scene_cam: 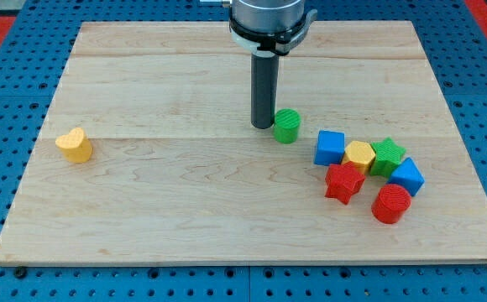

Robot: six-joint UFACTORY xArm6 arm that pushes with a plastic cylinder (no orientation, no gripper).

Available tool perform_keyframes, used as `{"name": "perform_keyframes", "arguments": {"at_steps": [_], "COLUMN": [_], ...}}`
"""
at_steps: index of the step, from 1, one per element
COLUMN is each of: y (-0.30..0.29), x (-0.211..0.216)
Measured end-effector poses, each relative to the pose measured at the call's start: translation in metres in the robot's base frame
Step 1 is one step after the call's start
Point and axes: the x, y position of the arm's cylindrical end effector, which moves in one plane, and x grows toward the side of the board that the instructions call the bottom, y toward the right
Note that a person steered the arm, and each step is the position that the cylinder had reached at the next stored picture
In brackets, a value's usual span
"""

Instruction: Move the yellow heart to the centre of the board

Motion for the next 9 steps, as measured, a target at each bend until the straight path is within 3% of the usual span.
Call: {"name": "perform_keyframes", "arguments": {"at_steps": [3,5,6,7,9], "y": [0.034,-0.022,-0.078,-0.176,-0.304], "x": [0.016,0.077,0.105,0.105,0.093]}}
